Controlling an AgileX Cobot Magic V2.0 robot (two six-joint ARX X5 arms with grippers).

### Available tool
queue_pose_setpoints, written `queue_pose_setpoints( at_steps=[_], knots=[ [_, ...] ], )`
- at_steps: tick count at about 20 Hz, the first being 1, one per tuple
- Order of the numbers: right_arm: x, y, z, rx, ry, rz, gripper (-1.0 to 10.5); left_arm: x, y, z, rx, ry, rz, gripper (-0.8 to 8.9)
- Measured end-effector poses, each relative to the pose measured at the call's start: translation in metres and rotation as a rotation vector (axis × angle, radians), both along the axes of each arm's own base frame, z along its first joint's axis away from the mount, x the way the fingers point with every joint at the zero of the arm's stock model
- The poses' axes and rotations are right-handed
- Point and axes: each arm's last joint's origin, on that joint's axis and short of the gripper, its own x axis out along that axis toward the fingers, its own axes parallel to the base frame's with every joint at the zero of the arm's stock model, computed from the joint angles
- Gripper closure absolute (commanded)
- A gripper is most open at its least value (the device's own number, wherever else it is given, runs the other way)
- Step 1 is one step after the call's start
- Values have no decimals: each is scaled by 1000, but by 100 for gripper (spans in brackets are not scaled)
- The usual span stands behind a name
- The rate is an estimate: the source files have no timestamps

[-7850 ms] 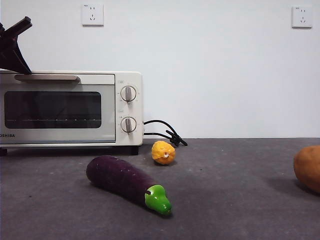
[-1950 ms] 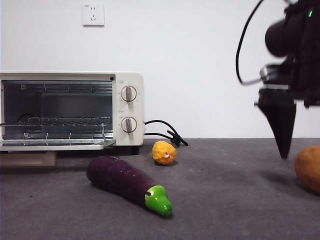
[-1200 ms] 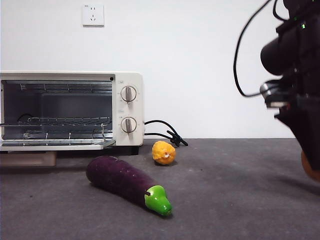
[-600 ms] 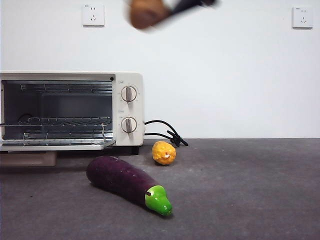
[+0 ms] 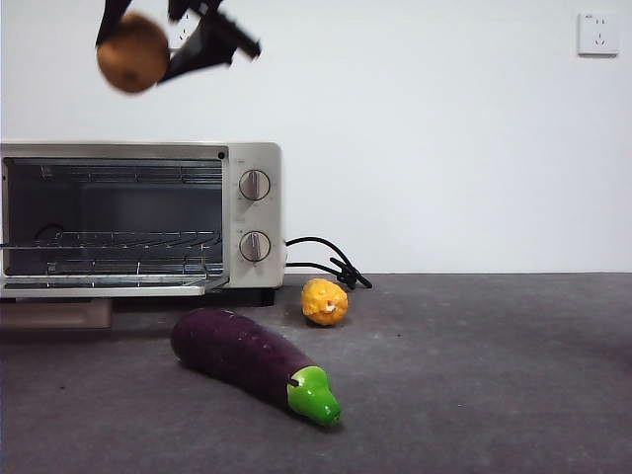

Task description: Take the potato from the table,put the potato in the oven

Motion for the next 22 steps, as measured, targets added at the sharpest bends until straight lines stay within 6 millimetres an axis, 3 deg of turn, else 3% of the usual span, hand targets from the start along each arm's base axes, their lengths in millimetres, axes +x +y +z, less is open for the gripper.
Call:
queue_pose_setpoints(
  at_steps=[11, 14, 22],
  knots=[
    [25, 28, -81, -158, 68, 17, 950, 1, 1, 0, 35, -8, 45, 821],
    [29, 30, -87, -177, 26, -18, 950, 1, 1, 0, 35, -8, 45, 821],
    [41, 29, -79, -154, -125, -88, 954, 1, 1, 0, 29, -5, 50, 821]
  ],
)
